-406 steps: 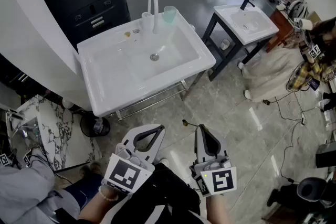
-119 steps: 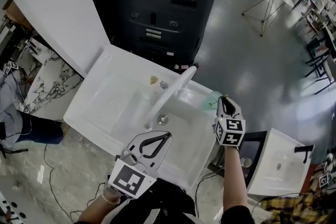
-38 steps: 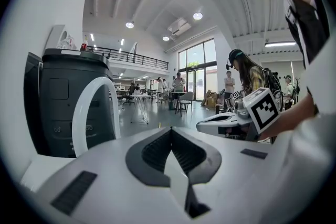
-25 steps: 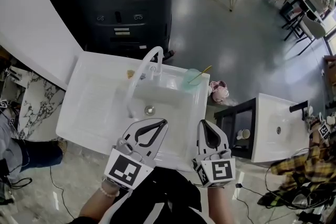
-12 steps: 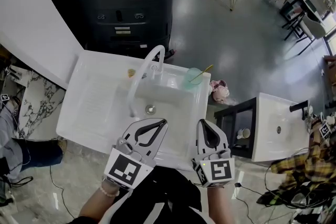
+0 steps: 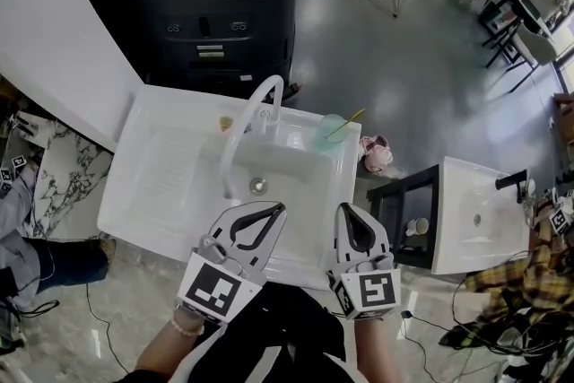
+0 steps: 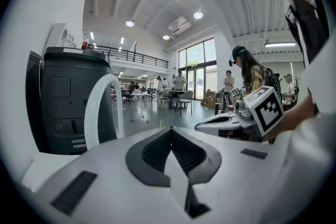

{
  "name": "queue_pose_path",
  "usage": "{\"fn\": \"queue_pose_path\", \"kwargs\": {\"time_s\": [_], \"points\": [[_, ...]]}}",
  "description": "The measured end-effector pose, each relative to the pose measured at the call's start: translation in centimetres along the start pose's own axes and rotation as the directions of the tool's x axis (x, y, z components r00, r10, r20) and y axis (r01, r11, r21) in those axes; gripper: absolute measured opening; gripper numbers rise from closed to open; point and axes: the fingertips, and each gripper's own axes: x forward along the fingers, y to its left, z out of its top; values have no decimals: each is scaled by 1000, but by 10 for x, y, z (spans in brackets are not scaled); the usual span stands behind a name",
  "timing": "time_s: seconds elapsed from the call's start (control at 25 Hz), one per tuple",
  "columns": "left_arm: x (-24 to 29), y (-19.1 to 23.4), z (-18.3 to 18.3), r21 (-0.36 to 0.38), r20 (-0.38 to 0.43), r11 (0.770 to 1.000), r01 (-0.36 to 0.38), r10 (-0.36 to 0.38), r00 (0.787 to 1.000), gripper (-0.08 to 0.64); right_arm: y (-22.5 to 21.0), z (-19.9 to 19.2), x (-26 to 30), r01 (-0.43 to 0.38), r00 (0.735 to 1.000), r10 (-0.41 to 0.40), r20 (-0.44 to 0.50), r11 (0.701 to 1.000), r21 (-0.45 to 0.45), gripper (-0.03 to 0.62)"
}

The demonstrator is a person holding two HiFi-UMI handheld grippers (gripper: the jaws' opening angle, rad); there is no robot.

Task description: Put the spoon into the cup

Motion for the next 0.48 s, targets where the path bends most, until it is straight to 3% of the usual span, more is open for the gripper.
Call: {"fn": "queue_pose_path", "kwargs": {"time_s": [0.48], "points": [[-1,3,2,-3,3,1000,-2,2,1000,-3,1,-1,4,-1,1000,1,-3,1000,-8,2]]}}
